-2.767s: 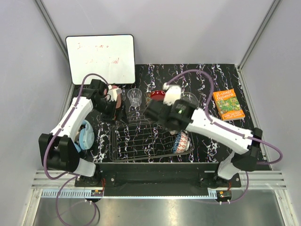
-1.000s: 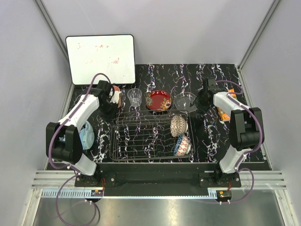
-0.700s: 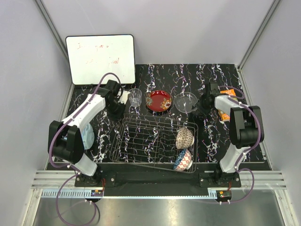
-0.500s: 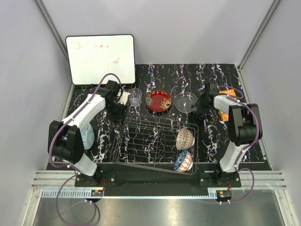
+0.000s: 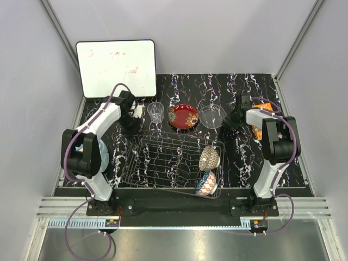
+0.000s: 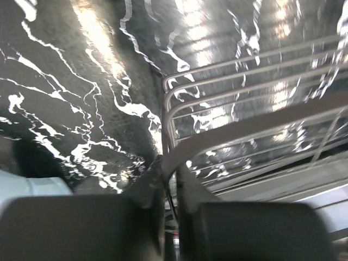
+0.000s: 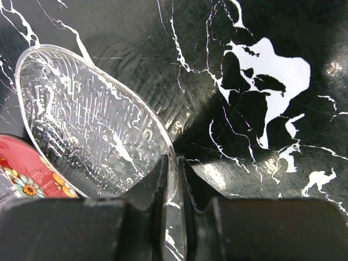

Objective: Load the mixed dishes into the dish rack

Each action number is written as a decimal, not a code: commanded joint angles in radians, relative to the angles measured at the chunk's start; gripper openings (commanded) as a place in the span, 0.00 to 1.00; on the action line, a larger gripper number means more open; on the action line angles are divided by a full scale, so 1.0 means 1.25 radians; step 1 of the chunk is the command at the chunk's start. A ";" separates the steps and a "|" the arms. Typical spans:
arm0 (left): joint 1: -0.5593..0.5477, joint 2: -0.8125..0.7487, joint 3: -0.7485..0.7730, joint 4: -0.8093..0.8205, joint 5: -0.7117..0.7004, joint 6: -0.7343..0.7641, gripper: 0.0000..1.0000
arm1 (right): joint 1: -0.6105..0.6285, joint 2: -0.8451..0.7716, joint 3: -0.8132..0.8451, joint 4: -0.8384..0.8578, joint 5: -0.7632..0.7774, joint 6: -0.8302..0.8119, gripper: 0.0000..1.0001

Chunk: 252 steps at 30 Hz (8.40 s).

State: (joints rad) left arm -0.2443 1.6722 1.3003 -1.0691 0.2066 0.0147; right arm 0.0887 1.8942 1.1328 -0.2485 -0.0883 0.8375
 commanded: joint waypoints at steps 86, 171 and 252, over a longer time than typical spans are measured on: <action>0.302 -0.177 0.208 -0.140 0.150 0.088 0.97 | 0.463 -0.777 -0.218 0.249 0.327 -0.823 0.00; 0.338 -0.179 0.132 -0.123 0.219 0.075 0.98 | 0.859 -0.551 -0.284 0.458 0.791 -1.172 0.59; 0.538 -0.275 -0.084 0.090 0.281 0.194 0.99 | 0.316 -0.083 0.327 -0.341 0.397 0.026 1.00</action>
State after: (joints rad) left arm 0.4202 1.3148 1.1866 -0.9924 0.5201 0.2474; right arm 0.4843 1.7805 1.5017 -0.6708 0.3988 0.8700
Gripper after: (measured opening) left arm 0.988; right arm 0.994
